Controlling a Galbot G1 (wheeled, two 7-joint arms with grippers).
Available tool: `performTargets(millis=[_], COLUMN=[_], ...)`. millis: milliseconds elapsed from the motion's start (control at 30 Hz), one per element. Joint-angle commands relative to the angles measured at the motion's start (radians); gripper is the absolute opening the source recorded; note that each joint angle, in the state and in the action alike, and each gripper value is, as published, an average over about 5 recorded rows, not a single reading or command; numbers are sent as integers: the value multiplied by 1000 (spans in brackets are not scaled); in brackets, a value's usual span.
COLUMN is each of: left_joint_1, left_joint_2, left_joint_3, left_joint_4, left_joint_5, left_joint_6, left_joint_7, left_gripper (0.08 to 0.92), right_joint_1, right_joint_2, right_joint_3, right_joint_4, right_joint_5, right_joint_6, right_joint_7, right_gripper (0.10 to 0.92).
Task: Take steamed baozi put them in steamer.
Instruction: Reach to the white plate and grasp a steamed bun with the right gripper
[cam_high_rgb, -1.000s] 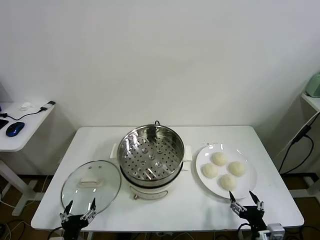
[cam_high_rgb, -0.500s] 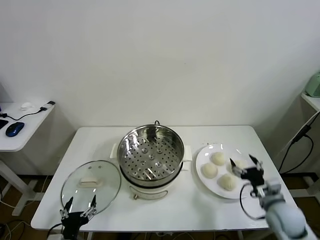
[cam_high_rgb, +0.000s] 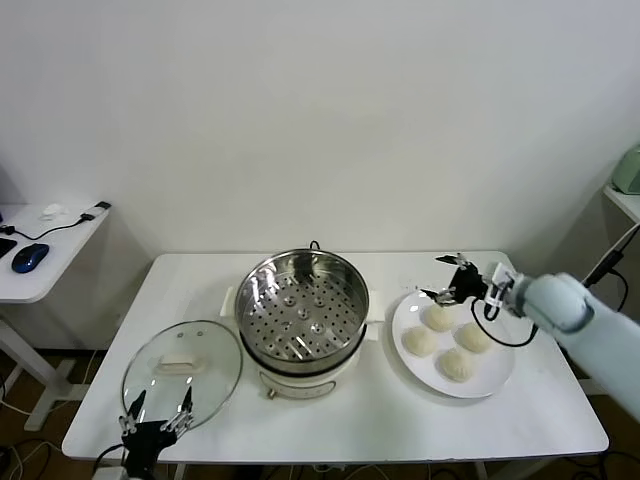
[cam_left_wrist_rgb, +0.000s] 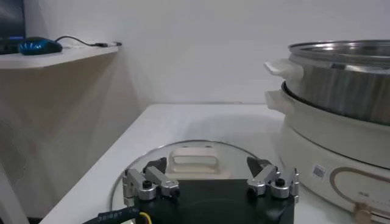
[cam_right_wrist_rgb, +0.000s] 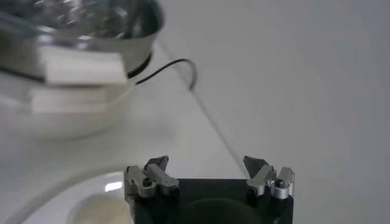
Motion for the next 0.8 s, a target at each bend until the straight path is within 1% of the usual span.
performTargets(millis=[33, 167, 333, 467, 667, 800], left_joint_1=[-1, -8, -13, -21, -27, -24], left_joint_2=[1, 5, 4, -2, -3, -4], left_joint_3=[2, 4, 5, 2, 2, 0], left_joint_4=[3, 13, 13, 11, 20, 23], left_joint_5=[4, 9, 13, 12, 13, 13], left_joint_6=[-1, -5, -6, -1, -2, -5], left_joint_7=[0, 1, 4, 9, 12, 12], left_gripper=[823, 823, 823, 823, 823, 823], right_joint_1=[665, 721, 661, 576, 476, 426], right_joint_2=[20, 149, 271, 320, 391, 411], right_joint_3=[-759, -859, -877, -854, -793, -760], right_joint_4=[-223, -333, -421, -456, -538, -563], right_joint_5=[-25, -20, 27, 45, 21, 14], right_joint_6=[117, 130, 102, 80, 60, 31], right_joint_7=[-365, -404, -397, -366, -310, -287], right_gripper=[823, 823, 823, 823, 823, 823])
